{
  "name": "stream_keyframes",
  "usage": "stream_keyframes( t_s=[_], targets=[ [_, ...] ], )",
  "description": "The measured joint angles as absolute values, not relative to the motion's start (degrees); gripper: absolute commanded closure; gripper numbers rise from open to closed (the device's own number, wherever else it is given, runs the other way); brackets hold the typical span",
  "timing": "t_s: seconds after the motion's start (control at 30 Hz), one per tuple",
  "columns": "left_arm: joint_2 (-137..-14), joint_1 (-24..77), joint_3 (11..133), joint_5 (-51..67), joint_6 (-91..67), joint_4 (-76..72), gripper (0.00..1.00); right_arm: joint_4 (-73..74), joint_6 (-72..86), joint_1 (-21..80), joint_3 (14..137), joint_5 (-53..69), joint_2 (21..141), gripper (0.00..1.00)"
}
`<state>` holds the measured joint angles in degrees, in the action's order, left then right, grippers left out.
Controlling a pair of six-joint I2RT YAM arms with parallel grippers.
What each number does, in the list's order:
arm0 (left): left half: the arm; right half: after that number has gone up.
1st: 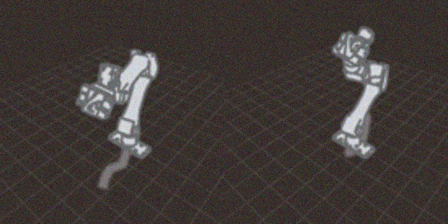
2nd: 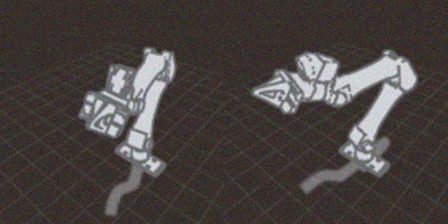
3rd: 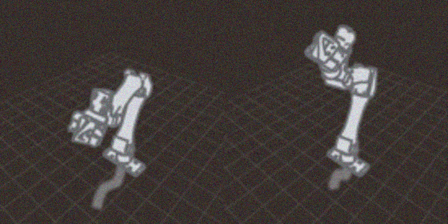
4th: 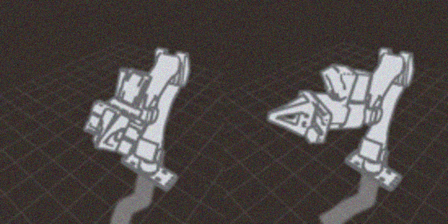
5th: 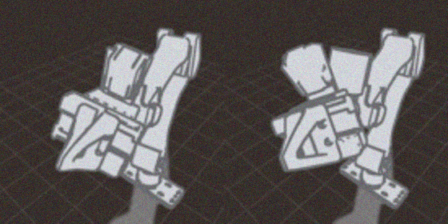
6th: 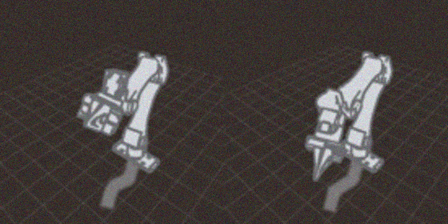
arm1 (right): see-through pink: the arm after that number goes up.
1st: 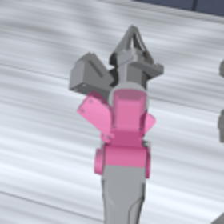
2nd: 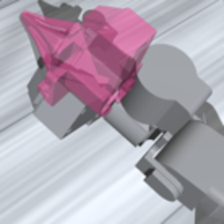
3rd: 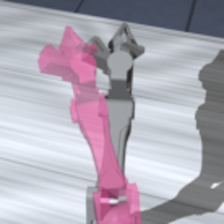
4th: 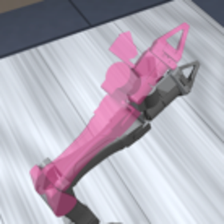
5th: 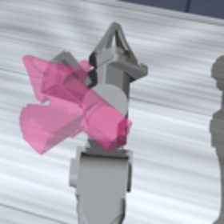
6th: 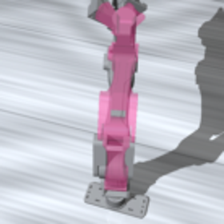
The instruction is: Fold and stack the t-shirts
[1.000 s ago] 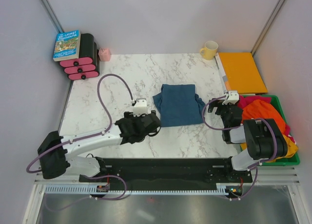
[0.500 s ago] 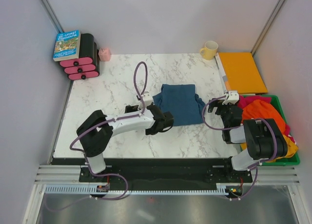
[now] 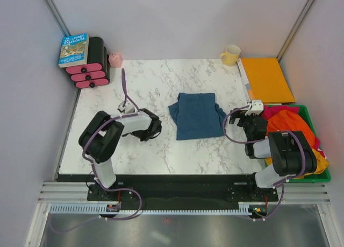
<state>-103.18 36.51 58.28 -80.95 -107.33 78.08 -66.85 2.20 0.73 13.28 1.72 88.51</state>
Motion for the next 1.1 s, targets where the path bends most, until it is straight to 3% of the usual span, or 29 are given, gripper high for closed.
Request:
stream_keyframes(
  t_s=[0.27,0.53,0.63,0.87,1.1],
  targets=[
    [-103.44,42.72,59.88,-80.97,-108.16,77.76,0.0,-66.85,2.2,0.73,13.28,1.69,88.51,0.02],
    [-83.92,46.28,67.51,-75.79,-106.61,77.82,0.0,-66.85,2.2,0.73,13.28,1.69,88.51,0.02],
    [-77.69,47.83,69.12,-69.23,-98.96,75.48,0.0,-66.85,2.2,0.73,13.28,1.69,88.51,0.02],
    [-62.96,47.7,56.01,-48.99,-72.69,42.54,0.0,-66.85,2.2,0.73,13.28,1.72,88.51,0.02],
    [-69.89,42.87,52.88,-40.69,-38.7,19.03,0.0,-66.85,2.2,0.73,13.28,1.72,88.51,0.02]
  ],
)
